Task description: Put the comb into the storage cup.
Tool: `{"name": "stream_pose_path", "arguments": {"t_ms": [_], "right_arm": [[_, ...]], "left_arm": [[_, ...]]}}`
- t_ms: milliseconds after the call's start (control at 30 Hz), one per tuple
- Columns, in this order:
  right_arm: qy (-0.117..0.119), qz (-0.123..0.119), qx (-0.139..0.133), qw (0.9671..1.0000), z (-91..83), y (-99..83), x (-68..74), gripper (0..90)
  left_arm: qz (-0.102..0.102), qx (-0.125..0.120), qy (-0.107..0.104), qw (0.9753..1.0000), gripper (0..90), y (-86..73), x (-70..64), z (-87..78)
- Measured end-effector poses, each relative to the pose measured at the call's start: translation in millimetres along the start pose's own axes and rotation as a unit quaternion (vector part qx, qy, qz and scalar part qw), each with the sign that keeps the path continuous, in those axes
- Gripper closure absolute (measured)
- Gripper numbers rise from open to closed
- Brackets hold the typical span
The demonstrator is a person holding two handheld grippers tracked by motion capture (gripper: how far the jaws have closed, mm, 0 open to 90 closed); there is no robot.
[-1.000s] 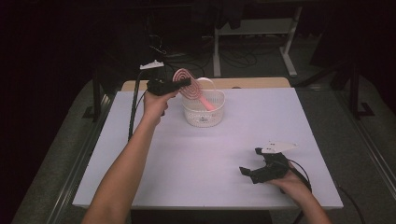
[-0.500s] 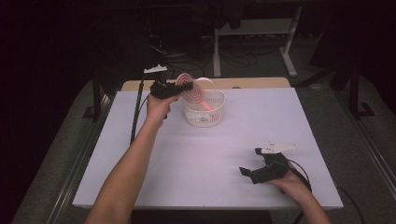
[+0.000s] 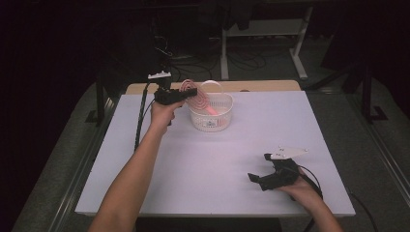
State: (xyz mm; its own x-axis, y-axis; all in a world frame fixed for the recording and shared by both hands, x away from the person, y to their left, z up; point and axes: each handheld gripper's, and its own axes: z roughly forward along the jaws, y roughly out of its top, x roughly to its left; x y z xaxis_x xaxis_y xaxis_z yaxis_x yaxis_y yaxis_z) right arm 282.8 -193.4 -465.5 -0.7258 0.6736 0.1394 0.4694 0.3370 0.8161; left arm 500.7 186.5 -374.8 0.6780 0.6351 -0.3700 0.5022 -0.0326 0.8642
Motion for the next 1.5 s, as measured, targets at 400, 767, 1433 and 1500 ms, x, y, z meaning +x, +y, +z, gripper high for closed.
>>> {"name": "stream_pose_path", "arguments": {"t_ms": [400,767,1433,1500], "right_arm": [[0.0,-0.001,0.001,1.0,0.3,-0.1,0.2,0.0],[-0.002,-0.002,0.001,1.0,-0.1,-0.7,0.0,0.1],[-0.007,-0.001,0.002,1.0,-3.8,-4.5,-1.9,0.1],[-0.008,-0.001,0.001,1.0,-4.3,-4.6,-1.8,0.1]], "left_arm": [[0.006,0.01,0.021,0.9997,56.6,-1.9,6.6,0.8],[0.028,0.02,0.046,0.9984,37.7,-3.5,9.3,-1.1],[0.107,0.045,0.05,0.992,0.0,-2.5,5.0,-12.1],[0.116,0.043,0.053,0.9909,0.0,-2.7,4.4,-14.7]]}}
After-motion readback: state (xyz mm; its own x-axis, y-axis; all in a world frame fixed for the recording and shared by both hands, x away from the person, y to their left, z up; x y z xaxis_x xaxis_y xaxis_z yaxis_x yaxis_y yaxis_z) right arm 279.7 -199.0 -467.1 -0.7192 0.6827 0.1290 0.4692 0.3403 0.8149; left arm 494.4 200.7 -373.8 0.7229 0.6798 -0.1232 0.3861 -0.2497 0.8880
